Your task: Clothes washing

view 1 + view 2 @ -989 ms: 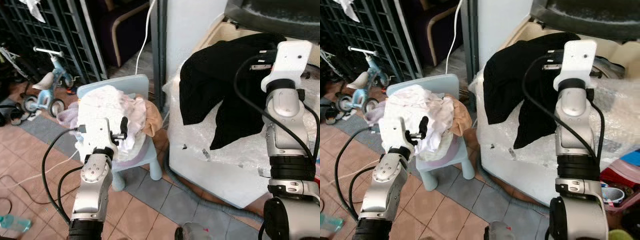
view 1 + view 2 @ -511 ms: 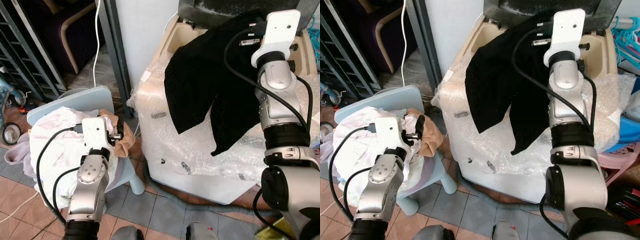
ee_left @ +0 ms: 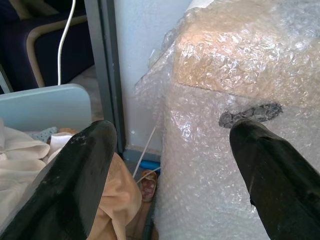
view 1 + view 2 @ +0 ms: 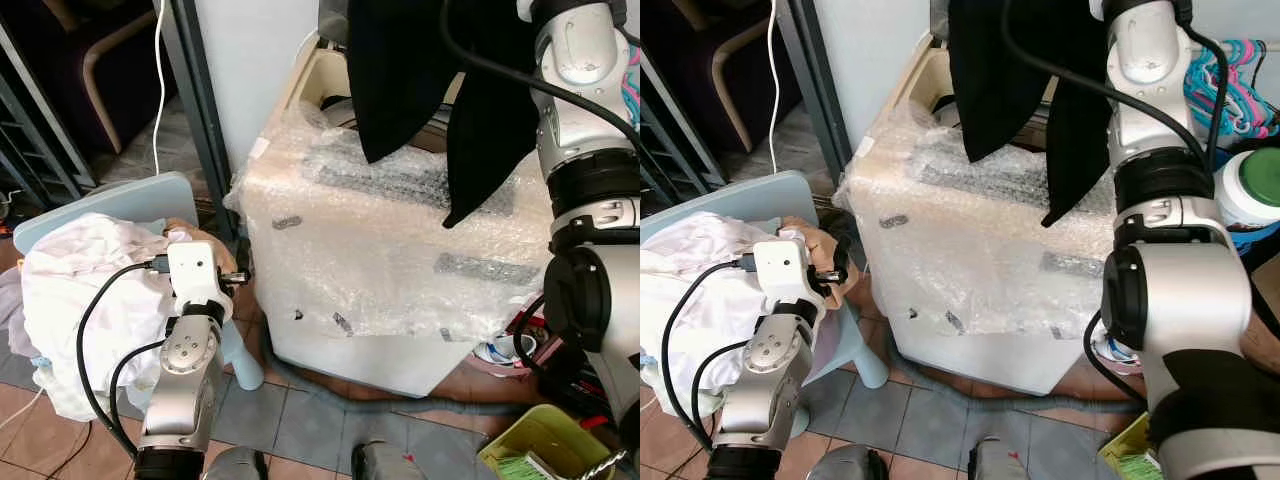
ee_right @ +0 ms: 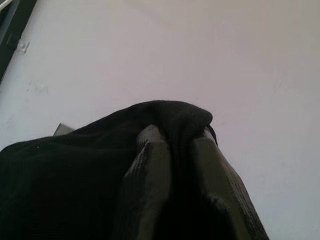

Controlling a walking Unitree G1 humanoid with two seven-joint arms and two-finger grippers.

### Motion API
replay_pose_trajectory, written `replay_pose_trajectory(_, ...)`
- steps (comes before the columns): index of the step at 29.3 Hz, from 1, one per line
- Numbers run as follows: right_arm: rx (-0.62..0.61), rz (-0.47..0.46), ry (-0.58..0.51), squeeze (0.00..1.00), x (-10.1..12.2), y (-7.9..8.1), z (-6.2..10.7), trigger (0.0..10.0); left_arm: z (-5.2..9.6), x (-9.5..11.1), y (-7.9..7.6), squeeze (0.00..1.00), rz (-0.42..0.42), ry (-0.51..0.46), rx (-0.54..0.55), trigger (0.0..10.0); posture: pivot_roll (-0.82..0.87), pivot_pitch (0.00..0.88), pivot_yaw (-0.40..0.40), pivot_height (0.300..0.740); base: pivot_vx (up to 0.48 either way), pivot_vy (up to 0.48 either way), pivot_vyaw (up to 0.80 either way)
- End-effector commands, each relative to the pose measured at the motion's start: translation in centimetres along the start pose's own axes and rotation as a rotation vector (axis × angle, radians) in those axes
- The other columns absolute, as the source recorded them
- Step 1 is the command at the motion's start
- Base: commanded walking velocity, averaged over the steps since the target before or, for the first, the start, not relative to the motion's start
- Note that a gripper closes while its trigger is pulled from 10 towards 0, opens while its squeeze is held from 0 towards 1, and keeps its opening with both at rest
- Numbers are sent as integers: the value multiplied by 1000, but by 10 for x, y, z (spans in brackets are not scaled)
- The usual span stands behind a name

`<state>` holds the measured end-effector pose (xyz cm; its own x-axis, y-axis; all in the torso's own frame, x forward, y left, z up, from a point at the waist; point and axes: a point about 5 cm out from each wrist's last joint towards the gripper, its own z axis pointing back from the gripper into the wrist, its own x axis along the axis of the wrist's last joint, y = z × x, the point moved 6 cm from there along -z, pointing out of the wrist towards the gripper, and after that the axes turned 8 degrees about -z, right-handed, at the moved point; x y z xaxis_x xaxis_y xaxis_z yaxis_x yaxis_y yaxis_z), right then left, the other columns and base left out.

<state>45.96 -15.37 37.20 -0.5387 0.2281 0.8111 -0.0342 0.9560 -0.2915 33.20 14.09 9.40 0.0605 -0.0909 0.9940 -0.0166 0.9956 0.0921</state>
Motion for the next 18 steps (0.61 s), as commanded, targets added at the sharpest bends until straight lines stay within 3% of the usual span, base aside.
replay_pose_trajectory(1, 162, -72, 272, 1000, -64, 42, 20, 10000, -2, 9, 2, 0, -12, -23, 10, 10000, 12, 84, 15, 740, 0, 0, 0)
replay_pose_trajectory(4, 288, -87, 494, 1000, -112, 68, 50, 10000, -1, 13, 1, 0, -12, -29, 7, 10000, 11, 96, 16, 740, 0, 0, 0)
replay_pose_trajectory(5, 331, -31, 501, 1000, -120, 73, 59, 10000, 1, 11, 1, 0, -12, -25, 7, 10000, 7, 102, 13, 740, 0, 0, 0)
replay_pose_trajectory(9, 346, -22, 519, 1000, -130, 73, 69, 10000, 4, 5, 0, 0, -13, -5, 3, 10000, 3, 102, 16, 740, 0, 0, 0)
replay_pose_trajectory(10, 324, -38, 488, 1000, -125, 68, 66, 10000, 3, 6, -1, 0, -13, -8, -1, 10000, 1, 101, 16, 740, 0, 0, 0)
replay_pose_trajectory(13, 197, -130, 283, 1000, -84, 34, 45, 10000, 1, 8, -3, 0, -14, -10, -8, 10000, -4, 98, 11, 740, 0, 0, 0)
replay_pose_trajectory(16, 179, -144, 222, 1000, -71, 22, 45, 10000, 3, 6, -4, 0, -12, -6, -6, 10000, -2, 95, 5, 740, 0, 0, 0)
replay_pose_trajectory(18, 189, -84, 181, 1000, -64, 9, 55, 10000, 6, 3, -4, 0, -7, 4, -1, 10000, 1, 92, 2, 740, 0, 0, 0)
